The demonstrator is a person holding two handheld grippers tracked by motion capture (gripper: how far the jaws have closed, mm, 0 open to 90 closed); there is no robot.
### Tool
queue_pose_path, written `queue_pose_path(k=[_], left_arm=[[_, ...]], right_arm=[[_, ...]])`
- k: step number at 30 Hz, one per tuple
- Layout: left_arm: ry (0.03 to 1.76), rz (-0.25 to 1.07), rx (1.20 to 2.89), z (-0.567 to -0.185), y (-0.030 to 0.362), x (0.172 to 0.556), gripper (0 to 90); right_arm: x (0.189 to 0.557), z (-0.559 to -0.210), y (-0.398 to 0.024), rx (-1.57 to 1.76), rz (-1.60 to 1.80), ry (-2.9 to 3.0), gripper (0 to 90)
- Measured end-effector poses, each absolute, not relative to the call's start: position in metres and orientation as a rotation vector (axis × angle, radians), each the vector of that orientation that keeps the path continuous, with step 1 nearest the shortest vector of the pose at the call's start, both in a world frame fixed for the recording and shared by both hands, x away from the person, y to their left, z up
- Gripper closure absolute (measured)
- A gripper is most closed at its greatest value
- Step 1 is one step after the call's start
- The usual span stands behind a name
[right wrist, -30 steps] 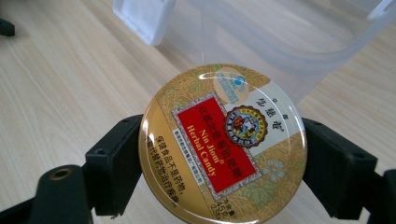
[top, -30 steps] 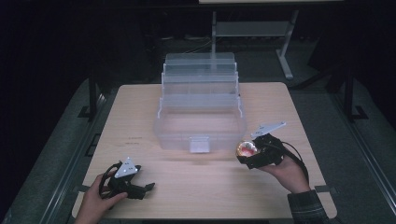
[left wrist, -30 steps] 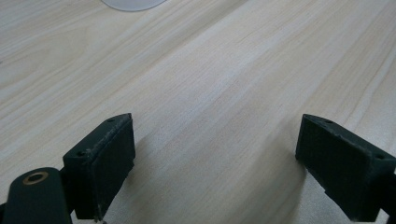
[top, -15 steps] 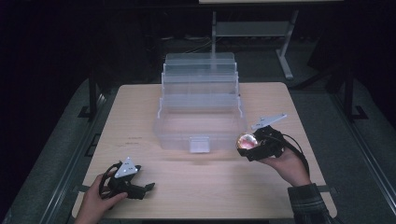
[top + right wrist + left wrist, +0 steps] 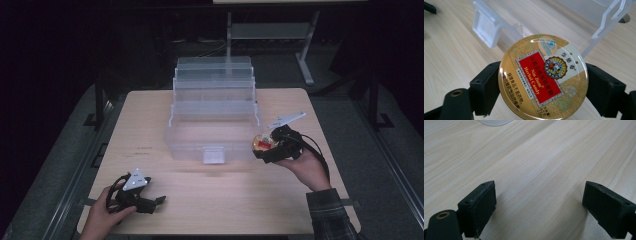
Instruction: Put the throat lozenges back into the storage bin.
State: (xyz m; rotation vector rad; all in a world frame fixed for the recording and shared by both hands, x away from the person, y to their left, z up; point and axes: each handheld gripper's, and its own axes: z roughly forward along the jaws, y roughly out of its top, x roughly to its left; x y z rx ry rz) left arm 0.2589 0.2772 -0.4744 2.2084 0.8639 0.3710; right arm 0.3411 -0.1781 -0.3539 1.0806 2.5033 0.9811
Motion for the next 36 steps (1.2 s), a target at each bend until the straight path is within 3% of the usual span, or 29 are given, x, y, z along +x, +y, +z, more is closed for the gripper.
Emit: queue_pose_path(k=[36], left_arm=[[0.865, 0.37, 2.21, -0.474, 0.277, 0.259, 11.1]], right_arm=[[0.397, -0.354, -0.155, 1.123, 0.95, 2.489, 19.5]])
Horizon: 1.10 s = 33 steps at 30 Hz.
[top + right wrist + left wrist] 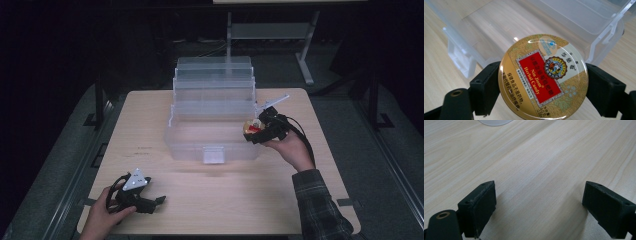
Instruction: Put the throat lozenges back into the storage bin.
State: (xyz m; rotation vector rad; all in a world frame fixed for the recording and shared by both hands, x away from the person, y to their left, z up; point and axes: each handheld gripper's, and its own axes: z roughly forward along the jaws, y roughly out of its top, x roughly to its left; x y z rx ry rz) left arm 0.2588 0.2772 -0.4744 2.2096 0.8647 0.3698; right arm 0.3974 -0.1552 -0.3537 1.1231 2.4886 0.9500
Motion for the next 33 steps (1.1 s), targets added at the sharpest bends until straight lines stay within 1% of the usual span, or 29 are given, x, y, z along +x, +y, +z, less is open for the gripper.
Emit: queue_pose_path(k=[15, 33], left_arm=[[0.865, 0.37, 2.21, -0.474, 0.277, 0.259, 11.1], [0.864, 0.37, 2.21, -0.474, 0.277, 0.259, 11.1]], right_arm=[[0.414, -0.364, -0.143, 1.134, 0.929, 2.516, 19.5], [0.415, -0.367, -0.14, 1.139, 0.919, 2.526, 18.4]])
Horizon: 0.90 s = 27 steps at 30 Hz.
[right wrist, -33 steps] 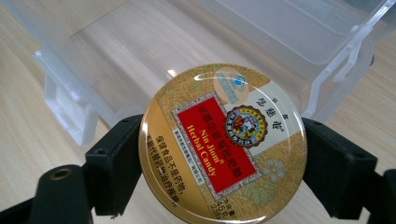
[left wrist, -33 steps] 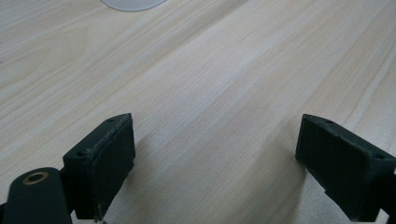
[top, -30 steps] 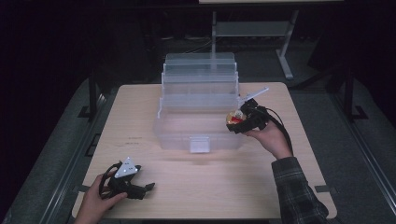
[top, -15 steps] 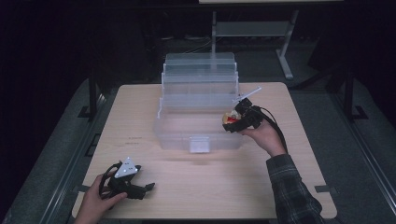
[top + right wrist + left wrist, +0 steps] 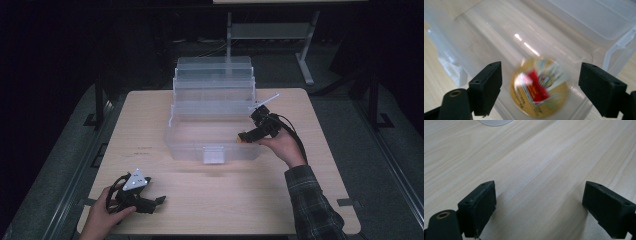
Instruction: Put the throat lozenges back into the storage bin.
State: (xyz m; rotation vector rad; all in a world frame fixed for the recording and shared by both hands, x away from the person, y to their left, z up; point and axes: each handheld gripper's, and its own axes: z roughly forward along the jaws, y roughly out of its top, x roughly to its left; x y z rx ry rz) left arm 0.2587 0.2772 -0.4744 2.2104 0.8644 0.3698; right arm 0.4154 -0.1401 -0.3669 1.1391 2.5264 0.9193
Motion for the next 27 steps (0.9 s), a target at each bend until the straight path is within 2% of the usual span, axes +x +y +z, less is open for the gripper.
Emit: queue_pose_path(k=[17, 27], left_arm=[[0.865, 0.369, 2.21, -0.474, 0.277, 0.259, 11.1], [0.865, 0.37, 2.209, -0.474, 0.277, 0.259, 11.1]], right_arm=[[0.398, -0.353, -0.156, 1.138, 0.964, 2.478, 18.2], [0.382, -0.353, -0.174, 1.157, 0.979, 2.459, 13.9]])
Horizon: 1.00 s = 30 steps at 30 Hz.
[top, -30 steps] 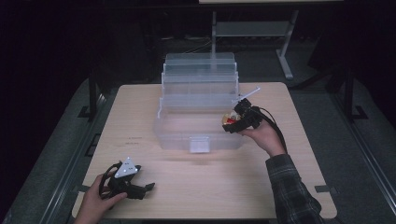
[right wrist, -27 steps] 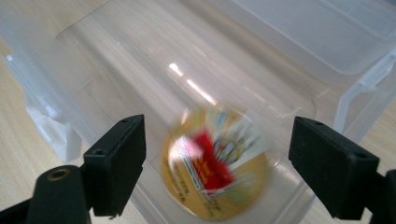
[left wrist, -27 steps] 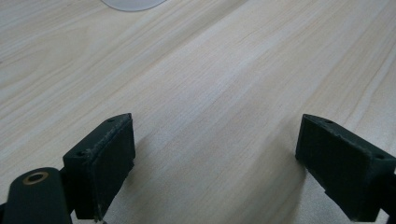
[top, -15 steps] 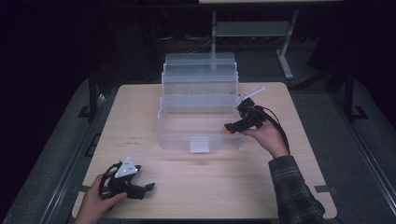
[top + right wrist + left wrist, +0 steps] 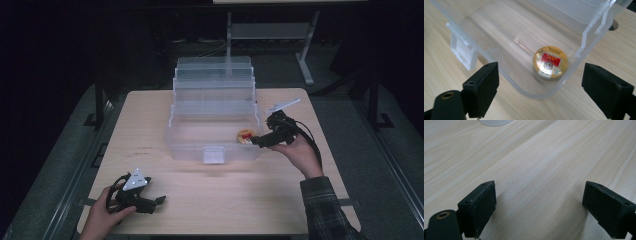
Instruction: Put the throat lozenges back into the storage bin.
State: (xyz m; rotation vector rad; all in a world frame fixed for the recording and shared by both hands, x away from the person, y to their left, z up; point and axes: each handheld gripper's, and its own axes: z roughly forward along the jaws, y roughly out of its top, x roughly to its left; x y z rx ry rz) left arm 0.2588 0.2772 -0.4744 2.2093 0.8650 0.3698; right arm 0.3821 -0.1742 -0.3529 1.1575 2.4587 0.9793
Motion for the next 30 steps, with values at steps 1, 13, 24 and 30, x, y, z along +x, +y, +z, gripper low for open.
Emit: queue_pose_path(k=[1, 13, 24, 30], left_arm=[[0.865, 0.369, 2.209, -0.474, 0.277, 0.259, 11.1], [0.864, 0.37, 2.21, -0.474, 0.277, 0.259, 11.1], [0.864, 0.37, 2.209, -0.474, 0.277, 0.259, 11.1], [0.865, 0.37, 2.209, -0.474, 0.277, 0.259, 11.1]], right_arm=[[0.381, -0.353, -0.176, 1.159, 0.98, 2.458, 13.7], [0.361, -0.361, -0.194, 1.183, 1.005, 2.435, 9.6], [0.343, -0.376, -0.207, 1.202, 1.004, 2.422, 9.5], [0.334, -0.386, -0.216, 1.228, 1.006, 2.416, 9.1]])
